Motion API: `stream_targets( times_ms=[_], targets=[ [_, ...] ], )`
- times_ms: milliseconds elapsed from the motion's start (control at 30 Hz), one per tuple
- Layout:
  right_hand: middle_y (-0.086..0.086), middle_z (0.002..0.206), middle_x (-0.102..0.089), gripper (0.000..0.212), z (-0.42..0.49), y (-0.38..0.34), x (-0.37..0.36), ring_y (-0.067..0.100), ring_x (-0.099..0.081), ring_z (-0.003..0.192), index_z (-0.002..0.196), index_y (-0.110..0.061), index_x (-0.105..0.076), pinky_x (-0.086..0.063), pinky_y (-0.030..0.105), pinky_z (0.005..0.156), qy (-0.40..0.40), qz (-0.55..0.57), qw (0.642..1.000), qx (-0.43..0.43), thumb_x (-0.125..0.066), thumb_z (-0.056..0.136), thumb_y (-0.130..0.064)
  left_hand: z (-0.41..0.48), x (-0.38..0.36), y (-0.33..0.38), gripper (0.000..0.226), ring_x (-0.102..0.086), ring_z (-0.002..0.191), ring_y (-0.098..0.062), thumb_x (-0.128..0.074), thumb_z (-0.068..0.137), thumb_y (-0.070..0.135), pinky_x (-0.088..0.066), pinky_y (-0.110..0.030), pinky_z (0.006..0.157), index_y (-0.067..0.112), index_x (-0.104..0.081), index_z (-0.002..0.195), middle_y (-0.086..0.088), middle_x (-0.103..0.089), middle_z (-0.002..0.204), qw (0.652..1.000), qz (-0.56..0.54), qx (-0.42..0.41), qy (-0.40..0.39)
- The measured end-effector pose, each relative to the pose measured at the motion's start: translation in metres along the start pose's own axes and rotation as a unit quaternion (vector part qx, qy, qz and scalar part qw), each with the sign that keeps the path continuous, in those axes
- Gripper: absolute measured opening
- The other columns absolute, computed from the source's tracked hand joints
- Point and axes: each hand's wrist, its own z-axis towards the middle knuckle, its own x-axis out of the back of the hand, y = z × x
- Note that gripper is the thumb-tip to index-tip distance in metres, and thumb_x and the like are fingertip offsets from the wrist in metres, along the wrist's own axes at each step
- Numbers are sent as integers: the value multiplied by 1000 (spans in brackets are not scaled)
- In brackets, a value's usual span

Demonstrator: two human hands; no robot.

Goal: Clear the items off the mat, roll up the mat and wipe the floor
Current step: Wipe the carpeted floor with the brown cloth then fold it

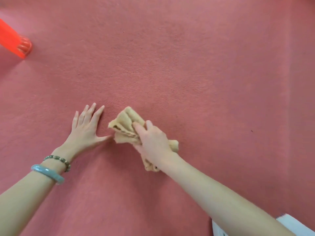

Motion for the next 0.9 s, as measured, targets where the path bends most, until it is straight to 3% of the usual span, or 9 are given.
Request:
stream_targets(
  times_ms=[100, 200, 333, 467, 633, 767, 900],
  targets=[
    [15, 103, -47, 46, -30, -19, -18, 35, -54, 86, 127, -14, -46, -48, 46, 70, -41, 37, 998, 43, -61, 86, -30, 0, -3, -1, 109, 5, 146, -22, -30, 56, 79, 12, -39, 114, 27, -13, 150, -6, -3, 159, 1000, 8, 1, -10],
    [10, 95, -41, 47, -42, -1, -7, 34, -53, 85, 125, -15, -46, -48, 45, 68, -22, 47, 998, 23, -64, 85, -30, 0, 0, 2, 116, 5, 146, -23, -34, 50, 83, 12, -39, 114, 27, -15, 150, -7, -4, 159, 1000, 12, 10, -6],
    [1, 93, -37, 53, -57, 75, 29, 32, -56, 88, 131, -24, -45, -46, 38, 70, 49, 31, 991, -117, -64, 83, -35, -2, 1, 9, 116, 4, 146, -21, -35, 51, 86, 11, -39, 114, 27, -17, 150, -6, -6, 159, 1000, 25, 13, 0],
    [3, 91, -42, 43, -84, 156, 65, 35, -56, 88, 121, -23, -51, -37, 32, 68, 143, -2, 954, -262, -62, 82, -35, -1, -1, 10, 113, 4, 146, -23, -31, 55, 86, 9, -41, 114, 26, -19, 150, -9, -5, 159, 999, 32, 9, -18],
    [8, 95, -45, 35, -83, 184, 80, 39, -55, 94, 115, -20, -53, -36, 36, 76, 210, 23, 911, -354, -61, 82, -29, -1, -4, 14, 111, 10, 146, -20, -27, 56, 87, 15, -38, 112, 29, -12, 150, -8, 1, 159, 999, 32, 20, -25],
    [13, 107, -47, 43, -40, 126, 53, 38, -56, 96, 125, -20, -50, -41, 39, 84, 197, 40, 937, -286, -63, 85, -28, -3, -3, 17, 114, 11, 146, -20, -29, 54, 88, 22, -30, 109, 30, -12, 150, -7, 1, 159, 999, 35, 26, -28],
    [12, 107, -46, 39, 21, 56, 27, 37, -57, 95, 122, -15, -48, -44, 40, 82, 169, 76, 964, -191, -61, 88, -28, -3, 0, 20, 114, 10, 146, -19, -29, 53, 88, 28, -22, 104, 29, -13, 150, -6, 0, 159, 999, 34, 30, -30]
  ],
)
